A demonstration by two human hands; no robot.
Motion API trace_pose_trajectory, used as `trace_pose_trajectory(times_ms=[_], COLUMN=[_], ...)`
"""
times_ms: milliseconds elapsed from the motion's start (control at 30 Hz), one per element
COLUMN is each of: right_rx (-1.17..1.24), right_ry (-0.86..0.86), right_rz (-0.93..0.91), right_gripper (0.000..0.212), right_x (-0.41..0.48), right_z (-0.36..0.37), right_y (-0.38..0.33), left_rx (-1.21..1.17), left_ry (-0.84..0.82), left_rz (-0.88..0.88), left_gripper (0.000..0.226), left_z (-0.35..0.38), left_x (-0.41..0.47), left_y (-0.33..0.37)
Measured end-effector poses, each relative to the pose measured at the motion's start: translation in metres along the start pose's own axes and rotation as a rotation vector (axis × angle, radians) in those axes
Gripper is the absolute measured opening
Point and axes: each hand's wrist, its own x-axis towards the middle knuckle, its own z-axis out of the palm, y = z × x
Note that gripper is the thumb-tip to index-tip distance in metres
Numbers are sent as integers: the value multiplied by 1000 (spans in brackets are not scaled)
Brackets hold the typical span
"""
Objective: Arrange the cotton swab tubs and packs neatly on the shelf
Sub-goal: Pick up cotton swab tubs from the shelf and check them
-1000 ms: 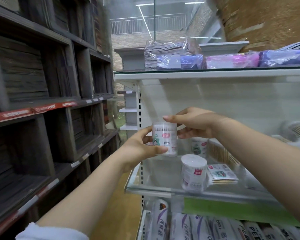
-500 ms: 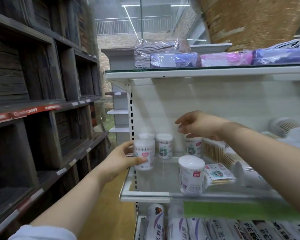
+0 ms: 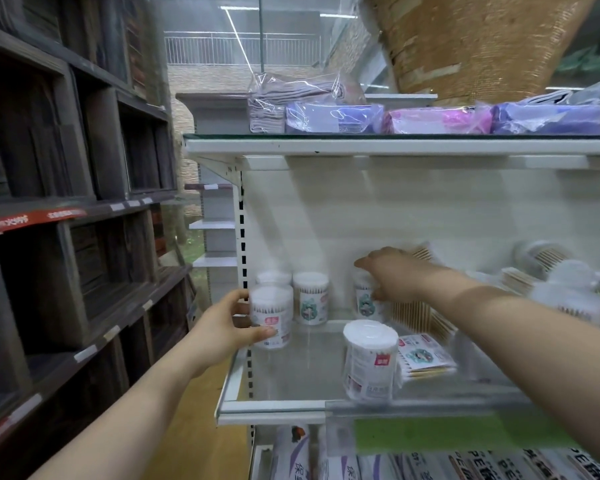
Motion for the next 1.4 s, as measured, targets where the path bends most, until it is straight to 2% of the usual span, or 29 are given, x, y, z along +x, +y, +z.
trace_pose_trajectory(times_ms=[100,200,500,633,800,867,1000,1067,1167,1267,1333,1400], right_rx=[-87,-108,140,191,159,177,462,533,613,774,953,1237], right_ry=[-58,-14,13,39,-12,-32,-30,26,89,158,250,262], right_rz=[40,45,-4,-29,-12,1,82,113,162,190,244,286], right_gripper=[65,60,49,49,75,71,45,40,50,65,69,67], right_x=[2,3,0,1,4,5,7,9,7,3,-3,-13], right_z=[8,12,10,11,14,15,15,18,19,12,-2,-24], right_y=[-8,-9,-13,-15,-10,-8,-6,-6,-5,-3,-4,-9], left_rx=[-1,8,11,13,2,-15,-24,-22,52,150,158,157], left_ry=[4,13,27,37,28,30,29,44,111,269,372,421], left_rz=[-4,-4,-11,-19,-37,-37,-49,-63,-78,-40,22,87], left_gripper=[58,59,50,63,85,85,86,89,90,78,67,57], left_z=[0,-1,1,2,-1,-2,-2,-2,-3,-3,-3,-1], left_x=[2,3,1,-3,-11,-16,-22,-25,-32,-39,-41,-43], left_y=[-4,-6,-1,1,0,1,6,9,15,27,41,60])
